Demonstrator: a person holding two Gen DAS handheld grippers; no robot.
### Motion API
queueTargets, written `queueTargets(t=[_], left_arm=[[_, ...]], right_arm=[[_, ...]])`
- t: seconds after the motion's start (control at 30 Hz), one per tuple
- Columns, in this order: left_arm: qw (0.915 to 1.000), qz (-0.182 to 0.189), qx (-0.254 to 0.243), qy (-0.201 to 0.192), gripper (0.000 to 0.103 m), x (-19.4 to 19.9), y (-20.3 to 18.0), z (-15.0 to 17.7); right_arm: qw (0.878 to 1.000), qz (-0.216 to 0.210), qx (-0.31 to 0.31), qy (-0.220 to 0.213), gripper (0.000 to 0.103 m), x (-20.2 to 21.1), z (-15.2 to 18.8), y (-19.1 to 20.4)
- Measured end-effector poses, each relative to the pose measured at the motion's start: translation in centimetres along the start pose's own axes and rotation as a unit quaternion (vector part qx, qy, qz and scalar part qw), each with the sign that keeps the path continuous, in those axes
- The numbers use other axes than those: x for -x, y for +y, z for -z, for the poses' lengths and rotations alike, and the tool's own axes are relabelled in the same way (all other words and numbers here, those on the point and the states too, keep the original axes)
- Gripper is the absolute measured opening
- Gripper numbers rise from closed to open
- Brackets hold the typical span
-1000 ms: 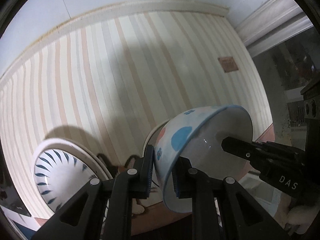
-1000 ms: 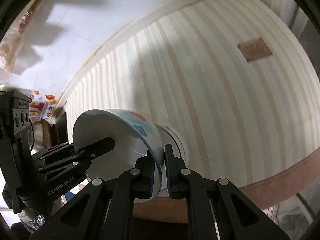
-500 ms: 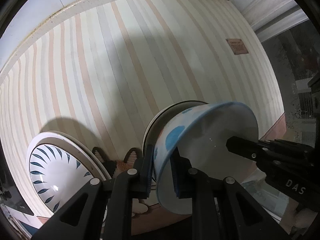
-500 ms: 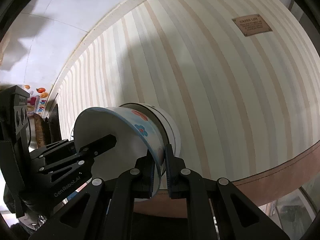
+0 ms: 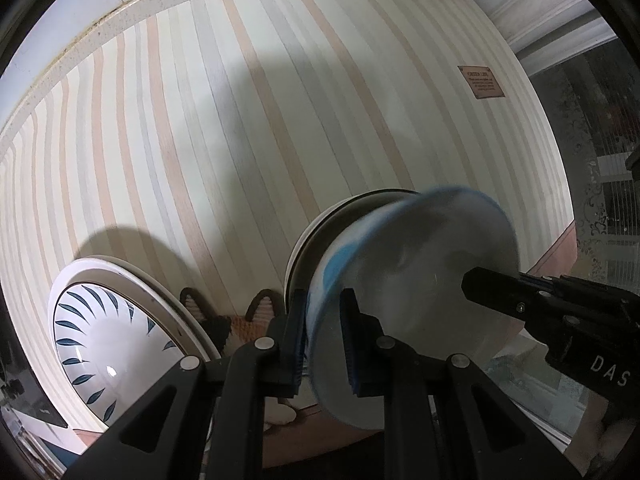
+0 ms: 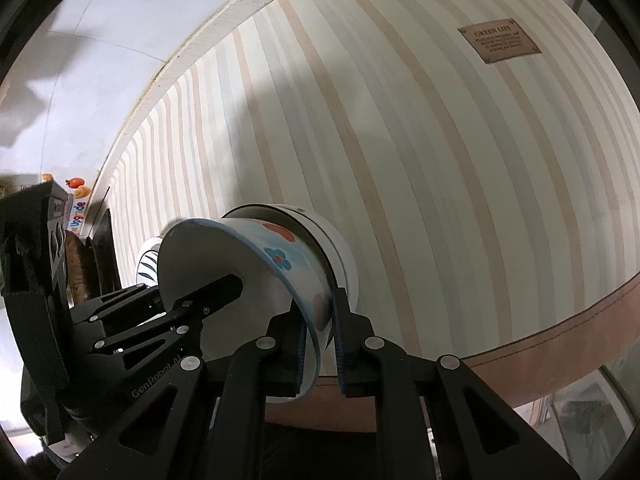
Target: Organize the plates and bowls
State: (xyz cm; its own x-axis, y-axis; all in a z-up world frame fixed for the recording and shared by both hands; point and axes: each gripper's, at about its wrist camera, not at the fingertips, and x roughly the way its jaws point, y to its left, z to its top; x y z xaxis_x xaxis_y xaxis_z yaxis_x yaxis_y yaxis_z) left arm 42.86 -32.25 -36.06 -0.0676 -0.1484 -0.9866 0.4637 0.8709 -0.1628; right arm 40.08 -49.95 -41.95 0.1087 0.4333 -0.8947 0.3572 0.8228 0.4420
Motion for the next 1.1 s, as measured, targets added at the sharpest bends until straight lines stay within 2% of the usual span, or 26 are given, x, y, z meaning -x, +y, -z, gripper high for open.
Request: queueTargets(t=[0.53, 0.87, 1.0, 1.1], left_arm=[[1.0000, -0.008, -0.003, -0.004, 0.014, 0.7, 0.0, 0.5], [0.9994, -0.030, -0.011, -0.012, 0.014, 1.7, -0.5, 0.9], [0.9977, -0.060, -0.021, -0.022, 0.016, 2.1, -0.9, 1.2], [0.9976, -0.062, -0.019, -0.023, 0.015, 2.0, -0.7, 1.4]], right_arm=[[1.000, 0.008, -0.008, -0.003, 0.016, 0.4, 0.4, 0.0], [1.000, 0.011, -0.007, -0.009, 0.016, 0.5, 1.0, -0.2], [1.000, 0.010, -0.011, -0.012, 0.016, 0.8, 1.2, -0.4], [1.000, 0.009, -0.011, -0.015, 0.016, 1.0, 1.3, -0.4]])
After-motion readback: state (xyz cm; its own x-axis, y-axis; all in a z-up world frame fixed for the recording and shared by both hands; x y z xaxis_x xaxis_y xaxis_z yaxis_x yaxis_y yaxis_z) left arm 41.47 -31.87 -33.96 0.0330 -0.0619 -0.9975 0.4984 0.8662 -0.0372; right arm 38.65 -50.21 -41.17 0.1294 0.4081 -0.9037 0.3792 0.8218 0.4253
